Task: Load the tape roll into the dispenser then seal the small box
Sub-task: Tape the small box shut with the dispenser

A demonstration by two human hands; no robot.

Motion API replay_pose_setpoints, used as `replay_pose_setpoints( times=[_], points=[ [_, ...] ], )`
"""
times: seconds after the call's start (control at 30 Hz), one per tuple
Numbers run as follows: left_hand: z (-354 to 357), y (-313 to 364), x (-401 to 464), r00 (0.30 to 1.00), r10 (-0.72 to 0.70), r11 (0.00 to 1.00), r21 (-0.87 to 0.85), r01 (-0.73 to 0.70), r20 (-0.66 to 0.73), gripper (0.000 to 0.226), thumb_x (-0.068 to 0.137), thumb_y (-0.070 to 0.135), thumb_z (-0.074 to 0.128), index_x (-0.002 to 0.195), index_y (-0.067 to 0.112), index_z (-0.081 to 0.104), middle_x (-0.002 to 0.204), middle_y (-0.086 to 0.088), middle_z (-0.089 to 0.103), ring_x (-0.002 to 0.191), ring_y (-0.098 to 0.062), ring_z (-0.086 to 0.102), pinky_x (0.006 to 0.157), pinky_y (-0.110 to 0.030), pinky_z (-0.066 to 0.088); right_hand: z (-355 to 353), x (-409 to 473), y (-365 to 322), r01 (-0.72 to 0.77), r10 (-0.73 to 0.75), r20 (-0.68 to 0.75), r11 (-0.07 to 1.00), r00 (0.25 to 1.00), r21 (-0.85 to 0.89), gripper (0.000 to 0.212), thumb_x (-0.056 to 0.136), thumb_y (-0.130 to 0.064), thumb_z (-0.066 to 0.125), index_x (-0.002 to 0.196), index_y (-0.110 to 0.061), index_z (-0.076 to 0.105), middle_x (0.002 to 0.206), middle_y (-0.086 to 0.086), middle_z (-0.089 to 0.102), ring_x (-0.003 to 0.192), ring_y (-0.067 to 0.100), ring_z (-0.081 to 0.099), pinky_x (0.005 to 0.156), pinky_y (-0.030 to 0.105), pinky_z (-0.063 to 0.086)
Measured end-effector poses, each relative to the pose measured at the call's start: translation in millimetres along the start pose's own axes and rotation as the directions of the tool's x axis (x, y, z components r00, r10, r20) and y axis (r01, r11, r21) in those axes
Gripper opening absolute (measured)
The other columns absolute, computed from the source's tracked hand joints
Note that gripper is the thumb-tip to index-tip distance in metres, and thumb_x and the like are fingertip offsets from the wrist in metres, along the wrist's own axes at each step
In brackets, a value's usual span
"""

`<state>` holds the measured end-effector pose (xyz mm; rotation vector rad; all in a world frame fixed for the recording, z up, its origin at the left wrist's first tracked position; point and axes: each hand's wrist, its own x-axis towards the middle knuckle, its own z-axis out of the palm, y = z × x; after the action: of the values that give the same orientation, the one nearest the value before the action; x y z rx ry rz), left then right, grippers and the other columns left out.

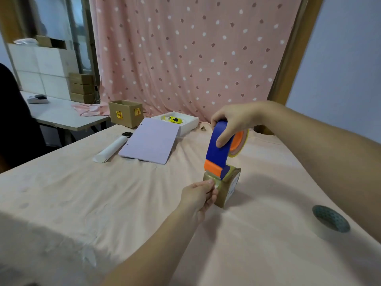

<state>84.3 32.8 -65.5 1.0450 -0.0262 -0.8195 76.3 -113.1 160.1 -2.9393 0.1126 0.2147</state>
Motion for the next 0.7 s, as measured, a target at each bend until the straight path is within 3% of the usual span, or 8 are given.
replay_pose_setpoints(
  times=[0.1,0.27,0.47,0.57,0.63,0.7],
  points=[
    [2,-3,0,1.0,-0.006,1.0,-0.007,0.005,-0.009,0.01,0.097,0.011,0.069,0.093,0.002,0.067,0.065,-0.007,0.068,0.055,-0.012,0.064,0.053,-0.021,0.058,2,3,0,-0.004,0.005,0.011,0.999,1.0,-0.039,0.04,0.072,-0.039,0.091,0.099,-0.019,0.068,0.103,-0.001,0.074,0.096,0.023,0.073,0.081,0.039,0.063],
    [4,-6,4,0.999,-0.031,0.999,-0.016,0.03,-0.042,0.014,0.097,0.014,0.07,0.087,0.004,0.068,0.063,-0.007,0.07,0.056,-0.014,0.065,0.058,-0.024,0.06,6,5,2,-0.005,0.005,0.01,0.999,1.0,-0.054,0.041,0.073,-0.039,0.091,0.1,-0.02,0.068,0.103,-0.002,0.074,0.095,0.021,0.073,0.077,0.033,0.061],
    [0,-11,7,0.994,-0.083,0.996,-0.038,0.08,-0.074,0.028,0.09,0.015,0.079,0.11,0.001,0.066,0.08,-0.01,0.075,0.058,-0.014,0.07,0.054,-0.025,0.059,8,7,4,0.006,-0.005,0.017,0.998,1.0,-0.061,0.041,0.075,-0.037,0.091,0.103,-0.017,0.067,0.105,-0.001,0.073,0.096,0.022,0.073,0.079,0.035,0.062],
    [-4,-15,2,0.982,0.103,0.98,0.184,-0.073,-0.16,0.039,0.085,0.004,0.076,0.118,0.007,0.054,0.1,-0.011,0.066,0.067,-0.016,0.064,0.06,-0.028,0.055,9,8,4,0.019,-0.018,0.022,0.998,1.0,-0.067,0.041,0.076,-0.036,0.09,0.103,-0.016,0.066,0.105,-0.001,0.073,0.097,0.022,0.073,0.077,0.032,0.062],
    [-2,-18,-1,0.903,0.394,0.836,0.475,-0.273,-0.173,0.063,0.079,0.018,0.078,0.132,0.016,0.044,0.127,-0.002,0.049,0.095,-0.013,0.06,0.079,-0.03,0.055,9,10,4,0.017,-0.016,0.021,0.998,1.0,-0.066,0.041,0.076,-0.036,0.09,0.103,-0.016,0.066,0.105,-0.001,0.072,0.096,0.021,0.072,0.075,0.03,0.061],
    [5,-20,-2,0.828,0.56,0.638,0.655,-0.405,-0.034,0.102,0.068,0.041,0.085,0.15,0.02,0.028,0.145,0.005,0.037,0.127,-0.011,0.048,0.1,-0.032,0.05,10,11,3,0.014,-0.013,0.022,0.997,1.0,-0.071,0.042,0.076,-0.037,0.09,0.103,-0.016,0.066,0.105,-0.001,0.072,0.097,0.021,0.072,0.076,0.032,0.061]
  ],
)
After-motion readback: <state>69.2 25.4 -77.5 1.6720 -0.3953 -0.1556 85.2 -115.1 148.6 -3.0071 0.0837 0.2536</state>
